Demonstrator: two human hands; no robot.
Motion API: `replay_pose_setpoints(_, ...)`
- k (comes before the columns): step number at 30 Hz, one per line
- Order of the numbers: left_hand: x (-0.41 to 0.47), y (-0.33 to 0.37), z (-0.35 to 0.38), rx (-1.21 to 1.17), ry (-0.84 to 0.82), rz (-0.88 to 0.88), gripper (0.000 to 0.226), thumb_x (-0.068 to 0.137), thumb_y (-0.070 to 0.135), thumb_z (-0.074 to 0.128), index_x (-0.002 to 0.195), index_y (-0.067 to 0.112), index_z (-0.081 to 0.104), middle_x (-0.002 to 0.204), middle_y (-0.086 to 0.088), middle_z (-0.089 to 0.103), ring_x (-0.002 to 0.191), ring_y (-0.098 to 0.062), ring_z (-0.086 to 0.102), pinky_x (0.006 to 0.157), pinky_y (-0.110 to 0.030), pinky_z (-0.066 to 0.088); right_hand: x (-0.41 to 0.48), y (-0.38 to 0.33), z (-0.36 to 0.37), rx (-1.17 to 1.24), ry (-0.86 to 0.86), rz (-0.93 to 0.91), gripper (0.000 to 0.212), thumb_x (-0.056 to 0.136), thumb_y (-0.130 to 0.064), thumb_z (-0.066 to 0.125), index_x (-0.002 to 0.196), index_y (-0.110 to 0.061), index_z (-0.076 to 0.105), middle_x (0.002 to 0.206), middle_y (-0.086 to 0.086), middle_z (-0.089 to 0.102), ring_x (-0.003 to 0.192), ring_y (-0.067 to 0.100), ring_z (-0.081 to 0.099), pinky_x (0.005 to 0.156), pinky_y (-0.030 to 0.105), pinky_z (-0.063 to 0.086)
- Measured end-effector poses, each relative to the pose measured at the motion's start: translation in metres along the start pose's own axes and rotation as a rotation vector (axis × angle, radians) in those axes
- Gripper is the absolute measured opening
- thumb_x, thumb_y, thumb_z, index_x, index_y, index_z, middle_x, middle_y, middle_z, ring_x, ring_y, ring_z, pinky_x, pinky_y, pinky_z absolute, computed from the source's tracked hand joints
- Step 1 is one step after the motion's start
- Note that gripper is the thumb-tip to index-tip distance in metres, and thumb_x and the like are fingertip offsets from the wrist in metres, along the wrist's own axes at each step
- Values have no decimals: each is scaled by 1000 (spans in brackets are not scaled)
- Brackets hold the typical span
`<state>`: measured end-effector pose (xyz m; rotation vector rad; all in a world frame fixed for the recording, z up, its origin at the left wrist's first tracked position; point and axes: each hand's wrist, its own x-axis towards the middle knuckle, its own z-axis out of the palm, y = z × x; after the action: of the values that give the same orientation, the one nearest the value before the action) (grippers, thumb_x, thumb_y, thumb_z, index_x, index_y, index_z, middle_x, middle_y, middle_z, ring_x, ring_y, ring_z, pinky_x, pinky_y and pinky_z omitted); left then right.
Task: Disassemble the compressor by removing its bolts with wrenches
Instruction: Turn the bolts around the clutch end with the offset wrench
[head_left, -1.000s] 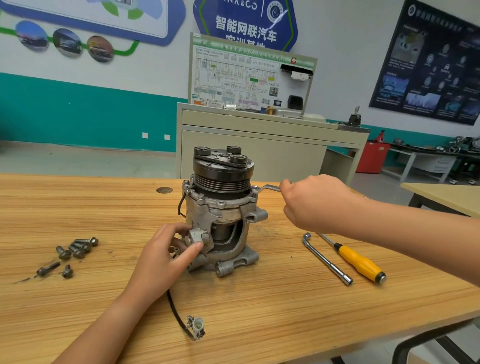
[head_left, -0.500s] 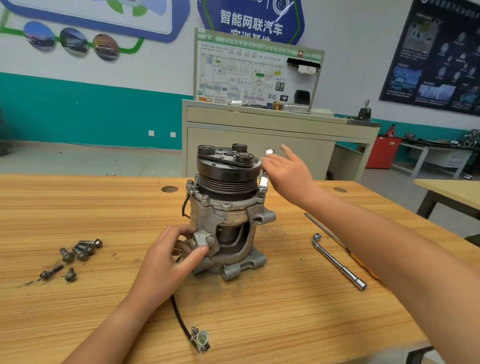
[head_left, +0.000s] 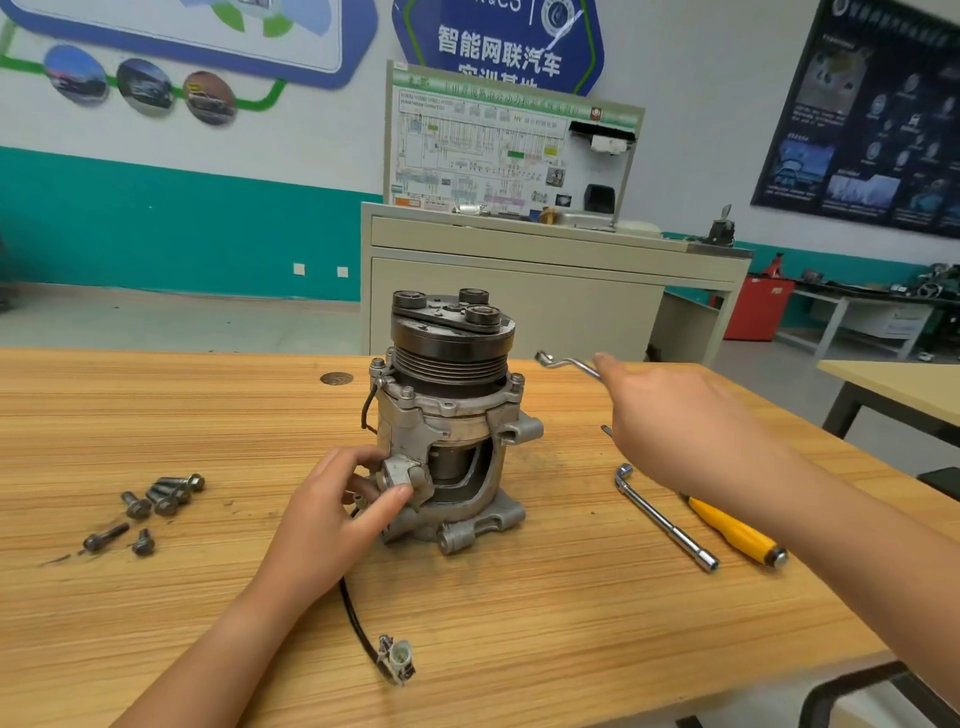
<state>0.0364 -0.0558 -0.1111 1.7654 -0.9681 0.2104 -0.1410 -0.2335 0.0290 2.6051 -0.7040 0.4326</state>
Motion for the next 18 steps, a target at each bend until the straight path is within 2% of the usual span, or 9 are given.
replay_pose_setpoints(2,-1,1,0,-6,2,0,28,80,22,71,101,31,56,99,14,58,83,5,58,71,-5,42,0,-7,-2,8,-54,-35,44,88,-5,39,131,-14,36,68,-3,41,66,19,40,45,26,23)
replay_pose_setpoints(4,-1,1,0,-9,1,2,28,80,22,71,101,32,55,99,14,58,82,6,58,70,-4,42,4,-12,-5,10,-116,-40,36,87,-3,38,121,-13,43,64,-4,34,62,16,40,46,25,24)
replay_pose_setpoints(8,-1,0,0,-11,-3,2,28,80,22,72,101,32,55,99,14,58,83,5,58,70,-5,43,8,-14,-11,-18,-174,-32,26,87,-3,39,108,-14,51,65,-2,37,55,11,34,43,24,23)
replay_pose_setpoints(12,0,0,0,-15,-4,3,29,79,23,72,100,33,55,99,14,58,83,4,58,70,-6,43,10,-14,-19,-18,-164,3,19,86,-6,38,97,-15,50,65,-1,37,60,16,40,45,25,27)
replay_pose_setpoints(15,0,0,1,-20,-4,6,29,79,23,72,99,35,54,99,15,57,83,5,58,70,-6,43,10,-20,-23,-45,-193,-37,14,86,-4,38,90,-16,44,64,-1,36,55,14,34,45,25,28)
replay_pose_setpoints(18,0,-1,1,-17,3,-1,28,79,24,72,101,31,56,99,15,57,84,6,57,68,-7,43,8,-31,-30,-135,-195,-90,18,87,-2,43,98,-15,49,64,0,35,64,18,40,55,29,35)
